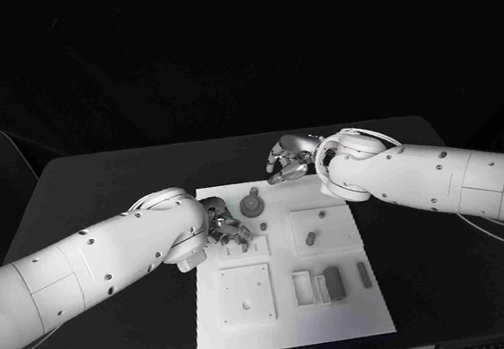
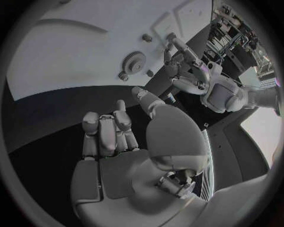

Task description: Assemble the parts on the task board

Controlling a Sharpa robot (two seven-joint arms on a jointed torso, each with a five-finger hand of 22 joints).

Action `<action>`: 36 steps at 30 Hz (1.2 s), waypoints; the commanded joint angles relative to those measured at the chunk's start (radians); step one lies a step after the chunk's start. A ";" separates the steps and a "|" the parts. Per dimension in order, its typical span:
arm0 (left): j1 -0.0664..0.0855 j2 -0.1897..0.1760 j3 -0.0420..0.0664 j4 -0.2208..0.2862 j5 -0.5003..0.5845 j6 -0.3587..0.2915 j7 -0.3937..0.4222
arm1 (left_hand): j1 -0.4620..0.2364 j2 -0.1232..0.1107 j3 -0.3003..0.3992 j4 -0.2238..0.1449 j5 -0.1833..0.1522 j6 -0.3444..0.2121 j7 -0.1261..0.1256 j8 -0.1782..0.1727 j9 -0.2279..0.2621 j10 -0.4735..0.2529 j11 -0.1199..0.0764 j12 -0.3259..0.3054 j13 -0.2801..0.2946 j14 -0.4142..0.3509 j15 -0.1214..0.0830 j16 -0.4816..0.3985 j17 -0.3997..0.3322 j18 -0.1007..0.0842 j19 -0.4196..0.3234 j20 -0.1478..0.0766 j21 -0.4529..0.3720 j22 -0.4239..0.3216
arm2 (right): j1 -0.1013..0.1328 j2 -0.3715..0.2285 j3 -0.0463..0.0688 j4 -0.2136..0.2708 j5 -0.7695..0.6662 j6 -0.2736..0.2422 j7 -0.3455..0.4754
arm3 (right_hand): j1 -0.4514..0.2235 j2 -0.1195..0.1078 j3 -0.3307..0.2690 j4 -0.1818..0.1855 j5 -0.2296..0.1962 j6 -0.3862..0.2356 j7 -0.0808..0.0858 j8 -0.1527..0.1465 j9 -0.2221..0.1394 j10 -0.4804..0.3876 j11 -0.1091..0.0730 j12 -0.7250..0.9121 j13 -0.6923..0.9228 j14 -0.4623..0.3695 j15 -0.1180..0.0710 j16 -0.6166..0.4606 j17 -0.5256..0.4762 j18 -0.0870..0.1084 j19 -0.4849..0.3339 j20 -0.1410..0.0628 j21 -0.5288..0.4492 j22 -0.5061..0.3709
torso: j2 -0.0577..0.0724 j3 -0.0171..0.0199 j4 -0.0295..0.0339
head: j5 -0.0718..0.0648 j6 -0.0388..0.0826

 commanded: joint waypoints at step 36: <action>-0.001 0.030 -0.006 -0.019 -0.054 0.022 0.008 | 0.026 0.014 0.007 -0.011 0.001 0.075 -0.006 -0.008 -0.009 0.024 -0.010 0.007 -0.009 0.023 -0.001 0.038 0.001 0.055 0.023 -0.003 0.099 0.009 | 0.000 0.005 0.000 0.004 -0.009 0.020 0.000 | -0.007 0.007 0.003 0.003 0.005 0.008 0.014 0.002 -0.001 0.002 -0.003 0.000 -0.002 0.003 -0.005 0.006 0.003 0.012 -0.006 0.000 0.000 -0.002 | 0.000 0.0006 0.0004 | -0.002 -0.004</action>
